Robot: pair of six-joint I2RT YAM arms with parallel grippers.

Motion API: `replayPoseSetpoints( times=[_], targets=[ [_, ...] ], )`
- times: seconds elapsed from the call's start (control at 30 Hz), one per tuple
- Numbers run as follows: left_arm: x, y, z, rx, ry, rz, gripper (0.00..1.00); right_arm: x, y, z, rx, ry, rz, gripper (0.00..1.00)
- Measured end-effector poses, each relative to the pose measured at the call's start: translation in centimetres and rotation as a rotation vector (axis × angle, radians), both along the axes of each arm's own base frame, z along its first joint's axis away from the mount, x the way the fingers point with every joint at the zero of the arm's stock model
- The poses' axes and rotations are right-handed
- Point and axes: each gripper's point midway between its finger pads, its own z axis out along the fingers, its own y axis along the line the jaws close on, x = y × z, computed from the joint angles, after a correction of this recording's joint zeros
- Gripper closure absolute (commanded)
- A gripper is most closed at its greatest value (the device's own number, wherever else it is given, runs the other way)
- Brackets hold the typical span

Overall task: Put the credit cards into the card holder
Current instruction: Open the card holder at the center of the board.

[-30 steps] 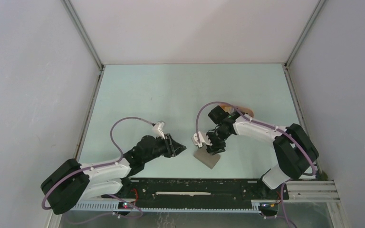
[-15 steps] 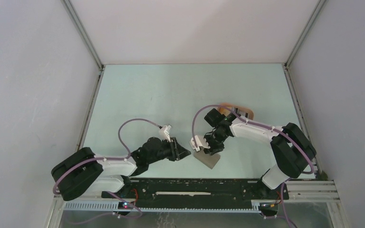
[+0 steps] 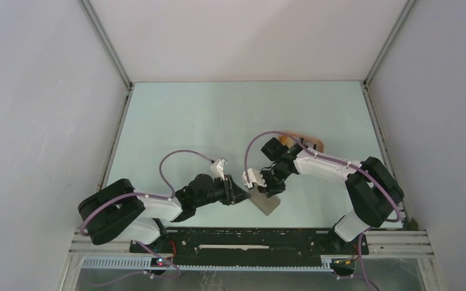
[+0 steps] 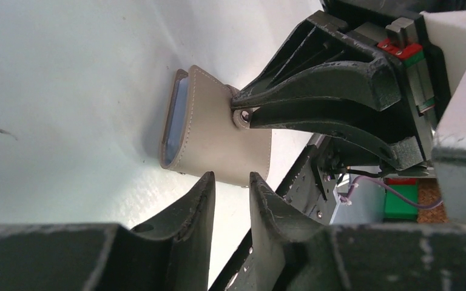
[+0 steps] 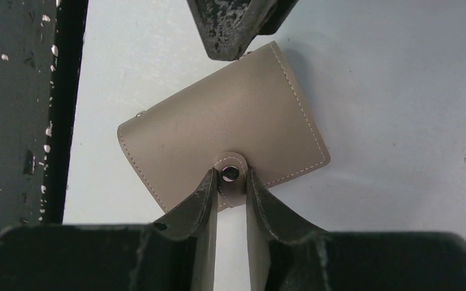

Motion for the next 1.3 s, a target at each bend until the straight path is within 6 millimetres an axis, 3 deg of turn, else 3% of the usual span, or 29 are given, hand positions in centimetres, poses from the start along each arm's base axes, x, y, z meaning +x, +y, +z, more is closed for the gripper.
replayPoseSetpoints(
  times=[0.1, 0.43, 0.7, 0.87, 1.0, 1.07, 1.3],
  targets=[
    [0.2, -0.3, -0.1, 0.003, 0.004, 0.000, 0.69, 0.2, 0.0, 0.1, 0.006, 0.025, -0.052, 1.00],
    [1.8, -2.6, 0.0, 0.003, 0.005, -0.004, 0.72, 0.8, 0.5, 0.5, 0.039, 0.071, -0.163, 1.00],
    [2.4, -3.1, -2.8, 0.057, 0.047, 0.003, 0.85, 1.5, 0.5, 0.9, 0.070, 0.098, -0.227, 1.00],
    [3.1, -3.1, -2.9, 0.043, 0.037, 0.016, 0.85, 2.3, 0.1, 1.5, 0.108, 0.121, -0.269, 1.00],
    [3.6, -2.9, -2.7, 0.040, 0.028, 0.025, 0.77, 2.6, -0.1, 2.0, 0.139, 0.141, -0.287, 1.00],
    [3.7, -2.6, -2.2, 0.046, 0.013, 0.027, 0.68, 2.6, -0.1, 2.2, 0.155, 0.158, -0.300, 1.00],
    [4.3, -2.0, 1.8, 0.007, -0.075, 0.046, 0.37, 3.0, 0.9, 4.4, 0.214, 0.269, -0.407, 1.00]
  ],
)
